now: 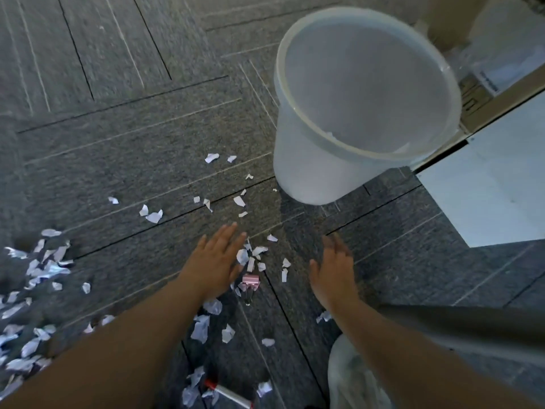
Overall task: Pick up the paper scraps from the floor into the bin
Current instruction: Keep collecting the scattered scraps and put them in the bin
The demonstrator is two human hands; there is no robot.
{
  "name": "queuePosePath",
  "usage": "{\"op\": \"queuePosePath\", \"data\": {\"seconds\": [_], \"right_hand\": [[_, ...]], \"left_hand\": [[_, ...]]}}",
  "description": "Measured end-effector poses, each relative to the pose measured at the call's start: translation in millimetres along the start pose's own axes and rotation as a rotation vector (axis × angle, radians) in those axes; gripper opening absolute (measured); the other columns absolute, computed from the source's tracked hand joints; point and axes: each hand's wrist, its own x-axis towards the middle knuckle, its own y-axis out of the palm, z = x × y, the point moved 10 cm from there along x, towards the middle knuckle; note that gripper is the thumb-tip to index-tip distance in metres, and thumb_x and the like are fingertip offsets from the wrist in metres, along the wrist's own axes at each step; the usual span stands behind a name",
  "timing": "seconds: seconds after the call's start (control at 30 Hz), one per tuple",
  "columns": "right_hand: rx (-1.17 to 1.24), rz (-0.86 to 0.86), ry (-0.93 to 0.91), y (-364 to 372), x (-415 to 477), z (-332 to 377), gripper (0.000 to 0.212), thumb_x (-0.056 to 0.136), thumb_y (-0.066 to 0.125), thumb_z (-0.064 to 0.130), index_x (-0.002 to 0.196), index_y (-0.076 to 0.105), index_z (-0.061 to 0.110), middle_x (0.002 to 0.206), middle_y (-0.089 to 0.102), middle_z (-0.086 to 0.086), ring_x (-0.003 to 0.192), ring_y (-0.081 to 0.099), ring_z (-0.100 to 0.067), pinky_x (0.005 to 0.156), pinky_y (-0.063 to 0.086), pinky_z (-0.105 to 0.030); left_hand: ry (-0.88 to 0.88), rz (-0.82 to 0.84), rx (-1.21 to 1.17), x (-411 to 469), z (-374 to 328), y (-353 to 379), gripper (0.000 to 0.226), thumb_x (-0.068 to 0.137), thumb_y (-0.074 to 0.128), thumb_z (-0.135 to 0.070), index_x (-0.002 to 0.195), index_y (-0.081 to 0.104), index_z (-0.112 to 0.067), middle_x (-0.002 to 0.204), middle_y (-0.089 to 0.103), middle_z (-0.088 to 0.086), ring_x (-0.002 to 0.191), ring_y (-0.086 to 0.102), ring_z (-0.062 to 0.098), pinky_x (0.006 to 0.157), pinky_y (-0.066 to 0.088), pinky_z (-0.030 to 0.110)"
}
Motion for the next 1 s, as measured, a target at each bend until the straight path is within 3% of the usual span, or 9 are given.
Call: {"op": "queuePosePath", "data": {"seconds": [0.13,0.27,0.43,0.53,0.63,0.73,0.83,0.9,1.0], "right_hand": [[0.008,-0.036,0.387,26,-28,-48,0.051,0.094,0.048,0.022,0.138,0.028,0.007,0.143,0.024,-0.019,0.127,0.024,-0.035,0.096,0.030,-0.039],[0.019,-0.040,0.395,46,-50,-60,0.039,0.092,0.051,0.019,0.127,0.042,0.006,0.133,0.032,-0.020,0.118,0.031,-0.035,0.087,0.032,-0.037],[-0.006,0.004,0.149,63,-51,-26,0.033,0.094,0.045,0.018,0.126,0.045,0.010,0.130,0.036,-0.012,0.117,0.032,-0.025,0.086,0.036,-0.030],[0.128,0.079,-0.113,81,-71,31,0.033,0.093,0.046,0.014,0.126,0.049,0.011,0.130,0.041,-0.008,0.120,0.034,-0.021,0.092,0.038,-0.029],[0.166,0.030,-0.268,81,-88,57,0.044,0.092,0.048,0.014,0.136,0.040,0.009,0.143,0.034,-0.008,0.132,0.027,-0.023,0.107,0.030,-0.035],[0.062,-0.015,0.035,80,-80,4,0.067,0.096,0.043,0.031,0.147,0.006,0.011,0.156,-0.003,-0.007,0.142,-0.004,-0.024,0.116,0.006,-0.040],[0.056,0.027,0.290,89,-84,-40,0.075,0.096,0.039,0.039,0.146,-0.007,0.007,0.154,-0.013,-0.016,0.141,-0.011,-0.029,0.113,0.003,-0.042],[0.087,0.075,0.197,101,-93,-28,0.073,0.097,0.036,0.038,0.146,-0.007,0.007,0.153,-0.018,-0.014,0.140,-0.016,-0.028,0.113,0.005,-0.038],[0.150,0.236,-0.257,129,-133,41,0.069,0.098,0.036,0.034,0.147,-0.009,0.013,0.151,-0.028,0.000,0.138,-0.023,-0.017,0.109,0.009,-0.027]], "left_hand": [[0.155,0.069,0.043,1,-30,40,0.058,0.098,0.030,-0.042,0.146,0.000,-0.033,0.155,-0.018,0.004,0.143,-0.012,0.024,0.115,0.002,0.046],[0.255,0.130,0.117,-8,-54,59,0.051,0.099,0.032,-0.039,0.146,0.012,-0.033,0.155,-0.015,0.003,0.143,-0.011,0.026,0.116,0.002,0.047],[0.132,0.053,0.134,-29,-33,64,0.049,0.097,0.041,-0.029,0.143,0.025,-0.023,0.156,0.009,0.006,0.141,0.012,0.029,0.113,0.016,0.044],[0.142,-0.041,0.184,-42,-23,57,0.049,0.067,0.079,-0.034,0.111,0.062,-0.019,0.123,0.059,0.011,0.106,0.058,0.032,0.083,0.050,0.041],[-0.017,-0.093,0.198,-53,7,51,0.042,0.061,0.083,-0.028,0.097,0.066,-0.016,0.107,0.064,0.010,0.088,0.062,0.030,0.070,0.052,0.040],[-0.246,-0.164,0.121,-73,40,44,0.030,0.082,0.065,-0.021,0.111,0.059,-0.012,0.121,0.055,0.015,0.105,0.052,0.035,0.084,0.044,0.045],[-0.356,-0.202,0.151,-93,57,50,0.028,0.089,0.054,-0.017,0.116,0.054,-0.009,0.127,0.049,0.016,0.111,0.047,0.036,0.089,0.039,0.045],[-0.401,-0.226,0.110,-104,60,57,0.029,0.089,0.053,-0.014,0.117,0.053,-0.006,0.127,0.049,0.016,0.111,0.046,0.037,0.089,0.038,0.047],[-0.502,-0.253,0.029,-124,67,68,0.031,0.089,0.049,-0.011,0.119,0.051,-0.004,0.130,0.046,0.018,0.115,0.043,0.038,0.093,0.034,0.049]]}}
